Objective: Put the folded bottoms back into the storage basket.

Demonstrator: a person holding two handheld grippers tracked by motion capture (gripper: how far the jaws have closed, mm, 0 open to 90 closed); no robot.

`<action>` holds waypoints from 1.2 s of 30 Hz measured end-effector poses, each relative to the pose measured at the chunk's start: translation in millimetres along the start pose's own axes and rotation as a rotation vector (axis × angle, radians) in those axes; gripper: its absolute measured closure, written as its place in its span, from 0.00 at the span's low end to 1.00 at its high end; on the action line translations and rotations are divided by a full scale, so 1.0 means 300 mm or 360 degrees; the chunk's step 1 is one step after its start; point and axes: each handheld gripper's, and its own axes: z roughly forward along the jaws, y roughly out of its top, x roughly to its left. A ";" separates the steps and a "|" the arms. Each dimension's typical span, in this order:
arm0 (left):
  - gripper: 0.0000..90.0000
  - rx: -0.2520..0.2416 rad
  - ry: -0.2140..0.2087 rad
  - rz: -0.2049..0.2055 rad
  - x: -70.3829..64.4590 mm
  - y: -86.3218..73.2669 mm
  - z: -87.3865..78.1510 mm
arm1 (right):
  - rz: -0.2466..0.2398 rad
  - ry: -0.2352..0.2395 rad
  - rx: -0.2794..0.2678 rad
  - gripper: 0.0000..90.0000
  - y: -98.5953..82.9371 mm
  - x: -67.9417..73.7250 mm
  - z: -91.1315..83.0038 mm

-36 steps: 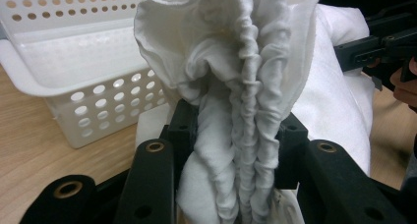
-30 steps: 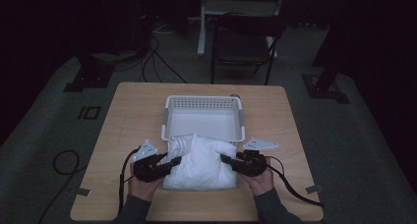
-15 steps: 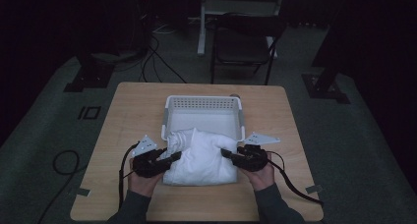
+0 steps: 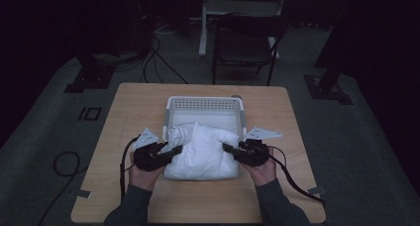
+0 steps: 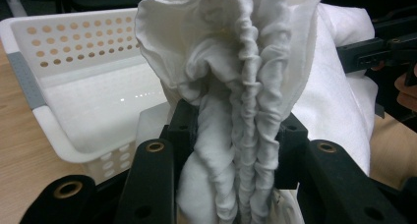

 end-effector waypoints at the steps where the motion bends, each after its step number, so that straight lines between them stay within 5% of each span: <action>1: 0.69 -0.0003 0.0001 -0.0003 0.001 0.003 0.001 | 0.0000 0.0000 0.0000 0.78 0.000 0.000 0.000; 36: 0.69 -0.0049 0.0005 -0.0056 0.040 0.106 0.023 | 0.0021 -0.0079 -0.0058 0.78 0.109 -0.033 0.017</action>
